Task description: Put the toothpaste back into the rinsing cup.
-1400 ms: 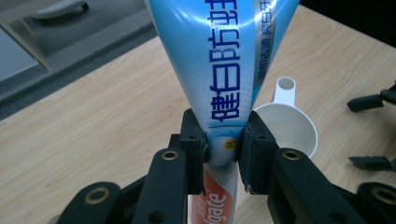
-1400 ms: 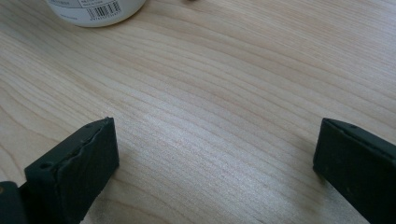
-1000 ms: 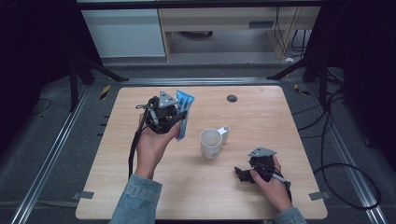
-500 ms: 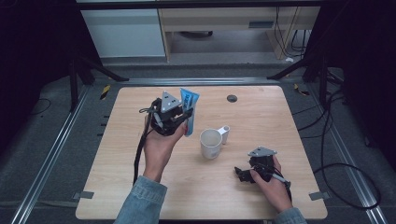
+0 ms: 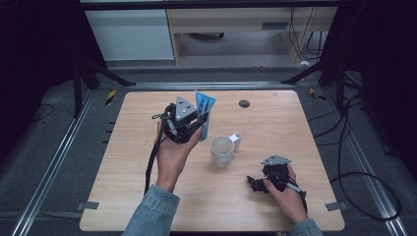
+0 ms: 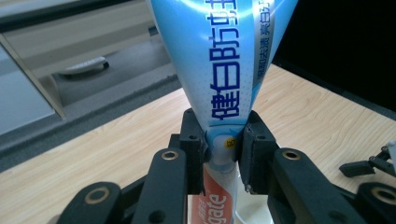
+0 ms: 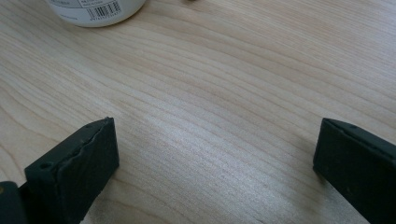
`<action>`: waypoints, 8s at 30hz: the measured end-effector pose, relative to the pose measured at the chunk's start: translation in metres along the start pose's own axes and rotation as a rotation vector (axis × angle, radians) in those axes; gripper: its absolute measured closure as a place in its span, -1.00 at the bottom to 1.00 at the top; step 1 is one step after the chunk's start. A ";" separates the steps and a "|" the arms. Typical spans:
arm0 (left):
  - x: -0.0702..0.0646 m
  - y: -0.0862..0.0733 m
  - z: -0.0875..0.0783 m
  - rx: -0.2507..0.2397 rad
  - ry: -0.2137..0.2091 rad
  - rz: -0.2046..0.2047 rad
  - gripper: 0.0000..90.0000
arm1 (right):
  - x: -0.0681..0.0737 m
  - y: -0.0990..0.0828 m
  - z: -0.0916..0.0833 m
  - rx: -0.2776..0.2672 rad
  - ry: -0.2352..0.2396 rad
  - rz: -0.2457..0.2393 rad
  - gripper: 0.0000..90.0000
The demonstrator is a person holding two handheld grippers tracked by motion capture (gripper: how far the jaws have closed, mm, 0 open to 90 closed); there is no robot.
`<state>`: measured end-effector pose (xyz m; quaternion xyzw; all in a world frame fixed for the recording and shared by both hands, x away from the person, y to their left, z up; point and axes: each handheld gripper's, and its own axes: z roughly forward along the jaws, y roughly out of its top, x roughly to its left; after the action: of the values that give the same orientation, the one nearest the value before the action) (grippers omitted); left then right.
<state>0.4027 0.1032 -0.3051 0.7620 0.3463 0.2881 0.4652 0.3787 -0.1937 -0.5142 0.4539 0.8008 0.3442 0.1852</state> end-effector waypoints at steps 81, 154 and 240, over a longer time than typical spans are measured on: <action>-0.052 -0.032 0.034 -0.185 0.024 -0.087 0.64 | 0.000 0.000 0.000 0.001 0.000 0.001 -0.99; -0.050 -0.078 0.080 0.041 0.003 -0.086 0.63 | 0.000 0.000 0.000 0.001 0.000 -0.001 -0.99; -0.061 -0.074 0.088 0.088 0.010 -0.070 -0.39 | 0.000 0.000 0.000 0.001 0.000 -0.004 -0.99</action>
<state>0.4142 0.0335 -0.4153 0.7677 0.3873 0.2600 0.4393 0.3788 -0.1940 -0.5141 0.4524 0.8018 0.3434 0.1858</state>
